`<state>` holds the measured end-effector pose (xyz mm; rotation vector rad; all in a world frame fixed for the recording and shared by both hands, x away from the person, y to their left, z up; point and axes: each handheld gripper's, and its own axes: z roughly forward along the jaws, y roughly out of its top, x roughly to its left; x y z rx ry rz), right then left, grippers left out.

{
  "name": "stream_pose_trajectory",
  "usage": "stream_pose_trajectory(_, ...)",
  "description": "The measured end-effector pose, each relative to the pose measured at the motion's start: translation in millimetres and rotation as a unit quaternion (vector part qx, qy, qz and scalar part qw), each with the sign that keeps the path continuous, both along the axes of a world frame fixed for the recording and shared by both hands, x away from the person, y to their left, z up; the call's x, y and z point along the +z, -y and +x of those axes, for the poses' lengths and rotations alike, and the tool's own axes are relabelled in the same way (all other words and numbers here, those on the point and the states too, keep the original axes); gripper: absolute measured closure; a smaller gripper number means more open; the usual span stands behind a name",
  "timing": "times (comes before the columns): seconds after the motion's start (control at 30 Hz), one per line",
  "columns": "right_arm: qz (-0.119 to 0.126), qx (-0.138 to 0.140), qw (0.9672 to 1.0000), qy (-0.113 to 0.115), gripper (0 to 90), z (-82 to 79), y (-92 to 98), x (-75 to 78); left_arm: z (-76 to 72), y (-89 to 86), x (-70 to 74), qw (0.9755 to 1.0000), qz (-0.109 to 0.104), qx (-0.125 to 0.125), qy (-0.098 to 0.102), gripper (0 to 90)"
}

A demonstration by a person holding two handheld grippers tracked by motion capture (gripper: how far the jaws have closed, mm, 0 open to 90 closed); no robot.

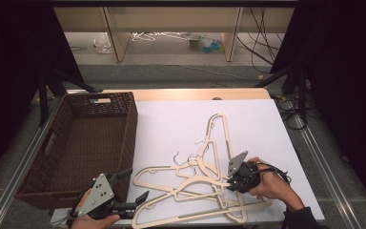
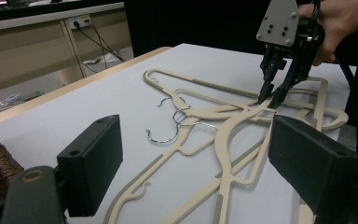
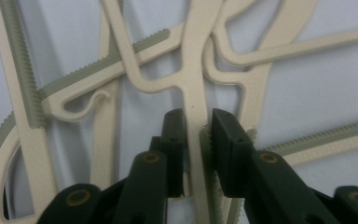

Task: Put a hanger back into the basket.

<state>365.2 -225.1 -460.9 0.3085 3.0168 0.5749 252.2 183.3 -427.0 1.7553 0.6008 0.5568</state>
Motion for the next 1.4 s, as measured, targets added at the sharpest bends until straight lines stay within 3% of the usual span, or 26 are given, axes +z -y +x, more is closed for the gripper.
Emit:
stream_pose_trajectory(0.03,0.0,0.0,1.0,0.0,76.7,0.0,0.0,0.0,0.0,0.0,0.0,1.0,0.0,0.0,0.0,17.5)
stream_pose_trajectory(0.13,-0.007,0.039,0.9991,0.014,79.2,-1.8,-1.3,2.3,1.2,3.5,-0.7,1.0,0.004,-0.006,-0.002,17.5)
stream_pose_trajectory(0.23,-0.008,0.048,0.9986,0.024,79.3,-3.8,-2.2,6.2,3.3,11.6,-2.0,0.9997,0.015,-0.013,-0.014,18.0)
stream_pose_trajectory(0.27,-0.004,0.052,0.998,0.034,79.4,-5.8,-3.2,12.1,6.7,19.1,-4.3,0.9991,0.02,-0.018,-0.032,18.3)
stream_pose_trajectory(0.33,-0.007,0.056,0.9974,0.044,79.4,-7.7,-4.4,17.9,10.7,28.7,-8.0,0.998,0.034,-0.024,-0.048,18.9)
stream_pose_trajectory(0.4,-0.008,0.059,0.997,0.049,79.4,-8.5,-5.2,20.3,13.3,33.8,-10.2,0.9971,0.046,-0.029,-0.054,20.0)
stream_pose_trajectory(0.43,-0.01,0.066,0.9958,0.062,79.4,-9.2,-7.0,24.2,19.1,45.8,-14.6,0.9946,0.066,-0.04,-0.07,20.8)
stream_pose_trajectory(0.47,-0.009,0.065,0.9959,0.062,79.4,-10.8,-7.8,26.2,19.1,45.8,-14.6,0.9946,0.066,-0.04,-0.07,21.4)
stream_pose_trajectory(0.53,-0.005,0.071,0.9953,0.066,79.4,-12.2,-9.1,29.9,28.4,65.3,-20.4,0.9907,0.084,-0.051,-0.093,22.4)
stream_pose_trajectory(0.6,-0.002,0.076,0.9946,0.07,79.3,-12.6,-9.7,31.9,31.1,71.8,-21.3,0.9897,0.092,-0.053,-0.097,23.2)
stream_pose_trajectory(0.7,0.004,0.081,0.9935,0.08,79.3,-16.1,-10.3,39.8,43.5,91.8,-27.0,0.9823,0.125,-0.075,-0.118,25.3)
stream_pose_trajectory(0.73,0.004,0.082,0.9932,0.082,79.3,-16.7,-10.5,41.4,43.5,91.8,-27.0,0.9823,0.125,-0.075,-0.118,25.3)
stream_pose_trajectory(0.8,0.001,0.086,0.9926,0.086,79.3,-17.2,-11.1,42.8,55.8,99.8,-36.5,0.9784,0.14,-0.082,-0.128,26.1)
stream_pose_trajectory(0.9,-0.001,0.092,0.9915,0.093,79.3,-17.2,-11.7,43.8,64.5,103.8,-40.0,0.978,0.131,-0.08,-0.141,30.7)
stream_pose_trajectory(0.93,-0.001,0.092,0.9915,0.093,79.3,-17.2,-11.7,43.8,69.4,104.6,-40.6,0.9768,0.139,-0.083,-0.14,32.6)
stream_pose_trajectory(0.97,0.001,0.093,0.9911,0.095,79.3,-17.6,-11.7,45.3,77.5,107.2,-43.2,0.9751,0.139,-0.083,-0.152,35.7)
stream_pose_trajectory(1.0,0.002,0.09,0.9915,0.094,79.3,-18.4,-11.6,46.6,79.8,109.3,-44.9,0.9752,0.13,-0.081,-0.16,36.4)
stream_pose_trajectory(1.03,0.006,0.089,0.9917,0.093,79.3,-19.2,-11.9,47.7,82.0,110.1,-45.8,0.9736,0.135,-0.085,-0.163,36.7)
stream_pose_trajectory(1.27,0.006,0.101,0.9894,0.104,79.2,-19.7,-11.9,50.9,86.1,119.8,-45.9,0.9734,0.123,-0.101,-0.164,45.5)
stream_pose_trajectory(1.4,0.009,0.102,0.9893,0.103,79.2,-19.8,-12.2,51.7,88.0,121.7,-44.6,0.9719,0.125,-0.111,-0.165,50.4)
